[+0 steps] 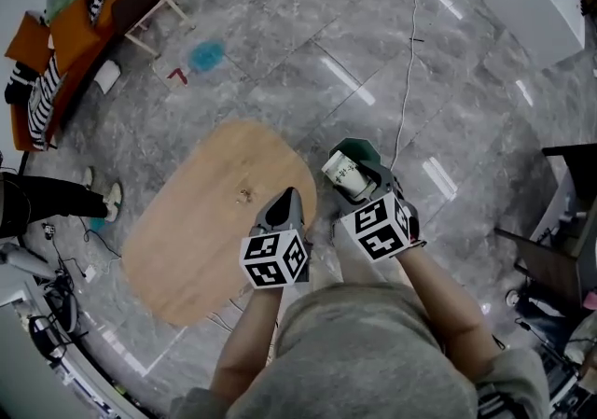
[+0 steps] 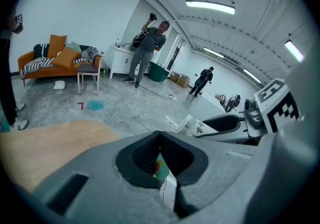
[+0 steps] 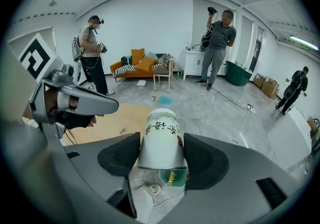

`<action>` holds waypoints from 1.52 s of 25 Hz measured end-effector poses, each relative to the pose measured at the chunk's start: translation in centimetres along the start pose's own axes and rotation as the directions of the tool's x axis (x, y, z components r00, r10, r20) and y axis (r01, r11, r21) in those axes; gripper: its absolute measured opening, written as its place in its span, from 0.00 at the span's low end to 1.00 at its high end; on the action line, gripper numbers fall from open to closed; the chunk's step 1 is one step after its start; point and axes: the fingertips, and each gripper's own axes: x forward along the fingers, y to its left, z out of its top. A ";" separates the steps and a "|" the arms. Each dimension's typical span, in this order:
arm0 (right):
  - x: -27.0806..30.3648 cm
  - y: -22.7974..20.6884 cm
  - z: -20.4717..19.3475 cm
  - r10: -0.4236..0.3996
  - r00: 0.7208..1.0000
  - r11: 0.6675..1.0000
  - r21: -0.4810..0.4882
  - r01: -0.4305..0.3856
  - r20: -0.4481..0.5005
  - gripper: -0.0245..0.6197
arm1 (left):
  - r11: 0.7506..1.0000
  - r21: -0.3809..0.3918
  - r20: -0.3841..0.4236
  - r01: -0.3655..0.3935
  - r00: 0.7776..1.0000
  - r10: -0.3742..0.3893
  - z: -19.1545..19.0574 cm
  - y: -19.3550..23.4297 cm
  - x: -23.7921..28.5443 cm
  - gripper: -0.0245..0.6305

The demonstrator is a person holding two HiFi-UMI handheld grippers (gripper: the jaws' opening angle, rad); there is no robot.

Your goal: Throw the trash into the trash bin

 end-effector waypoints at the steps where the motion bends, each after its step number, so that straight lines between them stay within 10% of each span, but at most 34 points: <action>1: 0.3 -0.4 -0.4 0.003 1.000 1.000 0.003 -0.003 -0.006 0.43 | 1.000 -0.001 -0.005 -0.003 1.000 0.003 -0.2 -0.1 0.5 0.04; 38: 16.9 -8.7 -20.4 0.038 0.977 0.994 0.110 -0.015 -0.212 0.43 | 1.000 0.002 -0.181 0.007 0.983 -0.007 -13.2 0.0 19.9 0.04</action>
